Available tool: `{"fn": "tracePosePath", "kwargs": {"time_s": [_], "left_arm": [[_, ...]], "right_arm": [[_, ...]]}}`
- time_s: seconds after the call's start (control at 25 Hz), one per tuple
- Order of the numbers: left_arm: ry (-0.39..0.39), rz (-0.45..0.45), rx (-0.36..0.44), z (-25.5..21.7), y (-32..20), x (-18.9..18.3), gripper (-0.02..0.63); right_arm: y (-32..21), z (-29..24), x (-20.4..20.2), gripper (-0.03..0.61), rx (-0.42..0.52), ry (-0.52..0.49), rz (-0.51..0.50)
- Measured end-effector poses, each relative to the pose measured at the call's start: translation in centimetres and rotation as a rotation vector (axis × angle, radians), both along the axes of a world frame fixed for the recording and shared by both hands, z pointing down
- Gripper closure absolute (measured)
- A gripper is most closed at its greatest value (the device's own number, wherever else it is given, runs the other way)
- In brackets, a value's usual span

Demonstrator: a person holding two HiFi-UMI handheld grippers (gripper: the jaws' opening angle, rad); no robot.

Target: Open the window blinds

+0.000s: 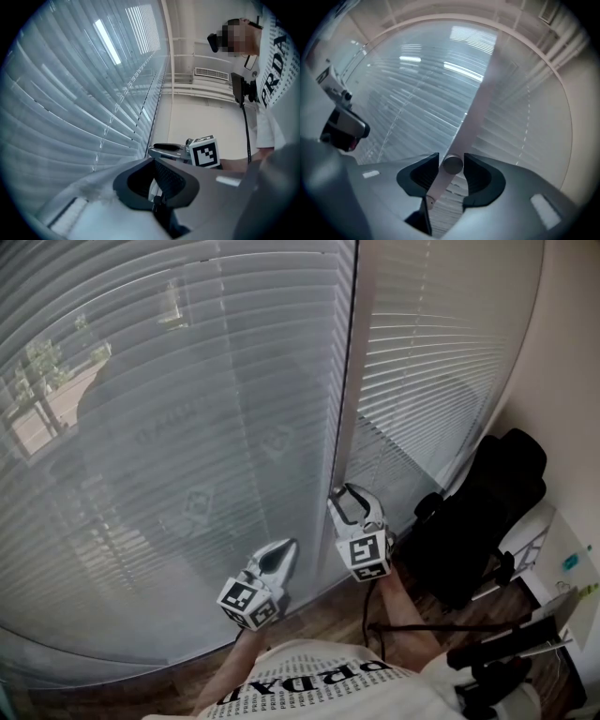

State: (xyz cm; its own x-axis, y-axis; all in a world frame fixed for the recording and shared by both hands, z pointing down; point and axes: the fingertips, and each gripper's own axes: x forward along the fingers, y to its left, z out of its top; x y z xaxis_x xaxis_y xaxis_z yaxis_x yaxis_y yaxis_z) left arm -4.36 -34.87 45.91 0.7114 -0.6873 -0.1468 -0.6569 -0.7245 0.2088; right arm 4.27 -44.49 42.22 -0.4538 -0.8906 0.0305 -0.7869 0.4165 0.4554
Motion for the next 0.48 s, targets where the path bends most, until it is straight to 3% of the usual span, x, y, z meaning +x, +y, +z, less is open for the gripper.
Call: {"fn": "tracePosePath", "kwargs": {"time_s": [0.08, 0.16, 0.36, 0.48], "left_arm": [[0.001, -0.001, 0.002, -0.01, -0.04, -0.06, 0.617], [0.002, 0.002, 0.002, -0.01, -0.05, 0.01, 0.617], [0.003, 0.001, -0.001, 0.0, -0.12, 0.0, 0.617], [0.009, 0.001, 0.0, -0.14, -0.22, 0.0, 0.617]], "right_arm": [[-0.16, 0.07, -0.39, 0.413, 0.045, 0.139, 0.007], [-0.42, 0.19, -0.5, 0.42, 0.072, 0.206, 0.013], [-0.44, 0.2, -0.43, 0.43, 0.074, 0.173, 0.0], [-0.63, 0.25, -0.18, 0.436, 0.028, 0.096, -0.01]]}}
